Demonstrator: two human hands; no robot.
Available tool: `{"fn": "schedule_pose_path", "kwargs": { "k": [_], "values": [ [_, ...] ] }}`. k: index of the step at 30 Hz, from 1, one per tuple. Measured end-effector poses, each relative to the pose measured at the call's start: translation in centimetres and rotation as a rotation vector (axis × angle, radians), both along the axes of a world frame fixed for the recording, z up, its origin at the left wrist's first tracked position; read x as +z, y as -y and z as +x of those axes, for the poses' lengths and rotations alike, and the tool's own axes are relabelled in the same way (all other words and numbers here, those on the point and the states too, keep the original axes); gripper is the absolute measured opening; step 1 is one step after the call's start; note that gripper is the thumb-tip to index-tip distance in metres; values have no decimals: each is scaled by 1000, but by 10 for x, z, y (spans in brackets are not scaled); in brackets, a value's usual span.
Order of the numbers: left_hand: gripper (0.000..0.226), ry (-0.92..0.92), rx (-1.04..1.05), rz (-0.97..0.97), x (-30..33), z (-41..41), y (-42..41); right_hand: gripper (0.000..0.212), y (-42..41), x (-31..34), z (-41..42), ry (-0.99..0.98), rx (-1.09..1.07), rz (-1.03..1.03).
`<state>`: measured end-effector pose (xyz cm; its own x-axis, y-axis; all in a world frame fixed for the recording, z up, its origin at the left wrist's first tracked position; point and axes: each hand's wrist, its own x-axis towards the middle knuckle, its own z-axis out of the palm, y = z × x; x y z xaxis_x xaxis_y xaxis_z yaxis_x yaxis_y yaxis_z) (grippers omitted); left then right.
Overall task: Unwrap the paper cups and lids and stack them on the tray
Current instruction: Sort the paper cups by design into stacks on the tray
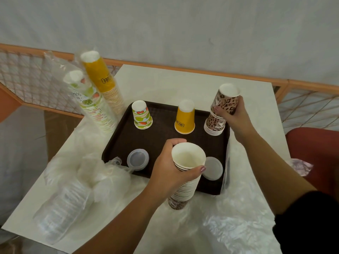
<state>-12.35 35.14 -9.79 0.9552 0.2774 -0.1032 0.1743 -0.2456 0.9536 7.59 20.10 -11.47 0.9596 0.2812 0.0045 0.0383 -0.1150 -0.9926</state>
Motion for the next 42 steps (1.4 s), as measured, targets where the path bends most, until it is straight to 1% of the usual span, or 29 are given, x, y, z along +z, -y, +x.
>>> {"fn": "schedule_pose_path", "kwargs": {
  "k": [4, 7, 8, 9, 12, 13, 16, 18, 19, 20, 21, 22, 23, 24, 25, 26, 27, 28, 30, 32, 38, 42],
  "values": [
    [63, -8, -1, -2, 0, 2, -1, 73, -9, -22, 28, -10, -148, -3],
    [64, -1, -14, 7, 1, 2, 0, 74, -14, -31, 36, 60, -175, -39],
    [64, 0, -21, 10, 1, 2, 0, 72, -15, -33, 37, 98, -175, -79],
    [65, 0, -28, 12, 0, 2, 0, 69, -16, -35, 37, 148, -174, -153],
    [66, -3, -36, 11, 0, 2, 0, 48, -19, -45, 36, 308, -151, -438],
    [67, -5, -31, 7, -1, 2, 0, 44, -19, -50, 35, 340, -135, -513],
    [68, -9, -13, 7, -2, 2, -1, 45, -19, -56, 35, 338, -78, -681],
    [69, -15, -4, 8, -2, 2, -1, 47, -20, -44, 33, 334, -70, -838],
    [70, -15, 1, 9, -2, 1, -1, 49, -21, -35, 29, 352, -76, -856],
    [70, -12, 7, 8, -2, 1, -1, 50, -24, -22, 22, 384, -76, -805],
    [71, -6, 12, 6, -3, 1, -2, 49, -27, -7, 12, 401, -53, -707],
    [71, -1, 16, 1, -3, 1, -2, 45, -30, 11, -1, 381, 9, -608],
    [72, 2, 19, -7, -3, 1, -2, 41, -31, 30, -16, 327, 120, -553],
    [72, 4, 23, -16, -4, 0, -2, 38, -32, 48, -32, 257, 277, -550],
    [72, 8, 28, -26, -4, 0, -2, 40, -31, 62, -50, 199, 446, -598],
    [71, 15, 34, -33, -4, -1, -2, 45, -31, 75, -66, 183, 601, -673],
    [71, 25, 39, -35, -5, -1, -2, 49, -31, 82, -81, 214, 726, -752],
    [72, 30, 39, -27, -5, 0, -2, 52, -31, 86, -93, 270, 806, -830],
    [78, 9, 20, -11, -4, 1, 0, 67, -33, 86, -109, 333, 814, -960],
    [84, -5, 12, -14, -2, 1, 2, 73, -35, 84, -115, 338, 742, -990],
    [81, 43, 10, -35, -3, -2, 5, 69, -32, 86, -120, 394, 658, -954],
    [73, 72, 33, -70, -4, -4, 6, 70, -20, 100, -115, 425, 572, -853]
  ]
}}
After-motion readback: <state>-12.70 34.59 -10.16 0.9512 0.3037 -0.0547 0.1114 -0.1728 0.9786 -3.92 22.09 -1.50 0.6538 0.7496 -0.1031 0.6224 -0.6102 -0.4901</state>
